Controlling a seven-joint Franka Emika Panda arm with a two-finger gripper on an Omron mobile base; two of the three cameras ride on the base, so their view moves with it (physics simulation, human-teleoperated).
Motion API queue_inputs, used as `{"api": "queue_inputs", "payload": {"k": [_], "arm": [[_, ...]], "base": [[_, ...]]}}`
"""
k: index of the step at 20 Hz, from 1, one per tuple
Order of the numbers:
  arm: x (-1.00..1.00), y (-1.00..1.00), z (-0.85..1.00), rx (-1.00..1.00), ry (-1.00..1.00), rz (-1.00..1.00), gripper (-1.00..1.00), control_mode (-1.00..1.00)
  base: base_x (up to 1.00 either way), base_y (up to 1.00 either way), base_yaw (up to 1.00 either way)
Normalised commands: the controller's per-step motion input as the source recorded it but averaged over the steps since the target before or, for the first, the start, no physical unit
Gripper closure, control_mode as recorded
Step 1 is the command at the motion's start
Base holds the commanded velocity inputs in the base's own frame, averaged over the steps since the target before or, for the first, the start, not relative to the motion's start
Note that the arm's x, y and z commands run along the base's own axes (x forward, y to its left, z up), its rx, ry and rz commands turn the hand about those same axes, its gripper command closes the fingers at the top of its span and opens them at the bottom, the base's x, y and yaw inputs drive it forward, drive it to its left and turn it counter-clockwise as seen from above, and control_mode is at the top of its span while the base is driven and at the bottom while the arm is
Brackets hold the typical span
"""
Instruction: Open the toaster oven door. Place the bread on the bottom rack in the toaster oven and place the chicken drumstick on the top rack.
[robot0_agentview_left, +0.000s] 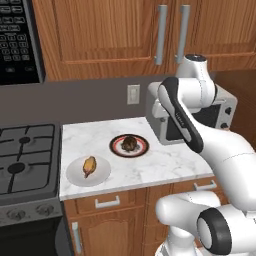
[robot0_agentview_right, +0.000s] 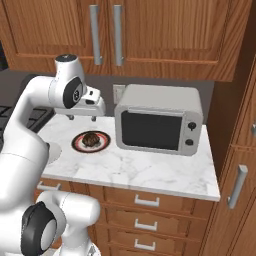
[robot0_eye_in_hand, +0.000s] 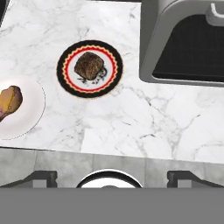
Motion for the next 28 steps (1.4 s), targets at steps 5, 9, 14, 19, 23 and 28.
{"api": "queue_inputs", "payload": {"k": [5, 9, 14, 19, 23, 28], "arm": [[0.0, 0.0, 0.0, 0.0, 0.0, 0.0, -1.0, 1.0], [0.0, 0.0, 0.0, 0.0, 0.0, 0.0, -1.0, 1.0], [0.0, 0.0, 0.0, 0.0, 0.0, 0.0, -1.0, 1.0], [0.0, 0.0, 0.0, 0.0, 0.0, 0.0, -1.0, 1.0], [0.0, 0.0, 0.0, 0.0, 0.0, 0.0, -1.0, 1.0], [0.0, 0.0, 0.0, 0.0, 0.0, 0.0, -1.0, 1.0]], "base": [[0.08, 0.43, -0.1], [0.11, 0.58, -0.09], [0.16, 0.47, -0.02], [0.28, 0.19, 0.0], [0.27, 0.13, 0.0], [0.17, 0.31, 0.0]]}}
